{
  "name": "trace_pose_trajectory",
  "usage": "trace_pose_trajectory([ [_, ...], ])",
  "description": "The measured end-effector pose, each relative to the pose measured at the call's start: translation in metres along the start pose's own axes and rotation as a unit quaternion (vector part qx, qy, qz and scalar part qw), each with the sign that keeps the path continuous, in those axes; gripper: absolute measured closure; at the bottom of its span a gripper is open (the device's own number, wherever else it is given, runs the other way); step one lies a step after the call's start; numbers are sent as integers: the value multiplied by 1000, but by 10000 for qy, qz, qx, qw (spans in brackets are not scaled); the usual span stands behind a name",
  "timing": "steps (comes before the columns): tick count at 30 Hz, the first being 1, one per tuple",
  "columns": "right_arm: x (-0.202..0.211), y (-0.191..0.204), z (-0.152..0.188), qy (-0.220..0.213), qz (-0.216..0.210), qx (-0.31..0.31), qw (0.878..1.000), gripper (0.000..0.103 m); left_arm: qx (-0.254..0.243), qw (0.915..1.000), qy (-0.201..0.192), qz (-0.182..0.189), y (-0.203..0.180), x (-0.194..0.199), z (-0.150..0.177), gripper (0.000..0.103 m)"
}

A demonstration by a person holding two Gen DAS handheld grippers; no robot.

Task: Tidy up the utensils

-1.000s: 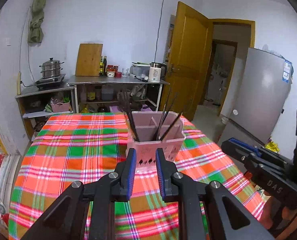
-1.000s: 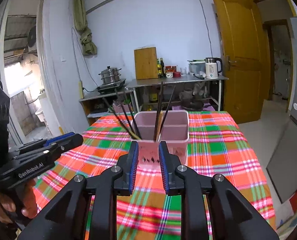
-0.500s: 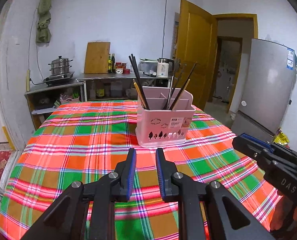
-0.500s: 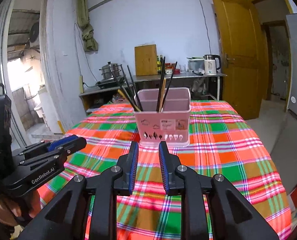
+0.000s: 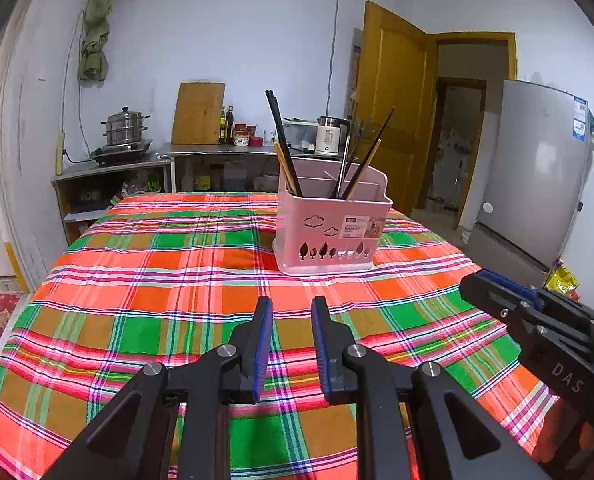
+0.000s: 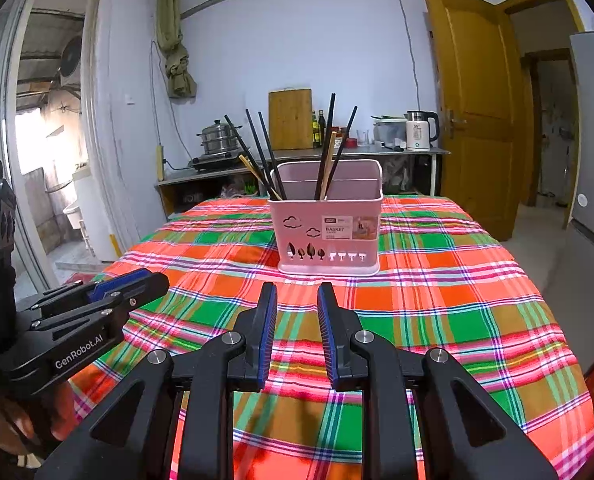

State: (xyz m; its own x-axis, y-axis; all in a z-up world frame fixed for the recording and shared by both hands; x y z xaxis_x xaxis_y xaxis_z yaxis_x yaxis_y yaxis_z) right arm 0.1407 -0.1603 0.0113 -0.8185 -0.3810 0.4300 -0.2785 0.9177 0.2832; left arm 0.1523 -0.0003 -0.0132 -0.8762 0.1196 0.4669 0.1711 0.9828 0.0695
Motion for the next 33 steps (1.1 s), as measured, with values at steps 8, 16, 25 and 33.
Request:
trace_pose_trajectory([
  [8,2,2,-1,-16,20,-14,10000,82,-35,10000,27,-41,-1,0,3,84],
  [16,2,1,-2,5,47,-4,10000,82,-76,10000,38,-1,-6,1,3,84],
  [25,4,-1,-3,0,44,-32,10000,82,-100,9999,47,4,-9,2,3,84],
  [33,3,0,-2,11,31,-21,10000,82,-73,9999,58,41,-8,2,4,84],
])
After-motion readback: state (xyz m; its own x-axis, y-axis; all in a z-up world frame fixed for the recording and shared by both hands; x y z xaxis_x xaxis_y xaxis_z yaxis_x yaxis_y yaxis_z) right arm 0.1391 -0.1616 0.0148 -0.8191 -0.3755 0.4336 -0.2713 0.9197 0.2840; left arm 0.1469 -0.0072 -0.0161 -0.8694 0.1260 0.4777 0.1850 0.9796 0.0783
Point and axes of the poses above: each gripper's, at about its wrist camera, not at the fingertips, and x roughly against the way its jaws point, y to its left, z to its underside, the point moved 9 cm from there along -x, roughly the way its jaws point, and after that the axes turned 12 degrees about -x, right-handed, at the moved point
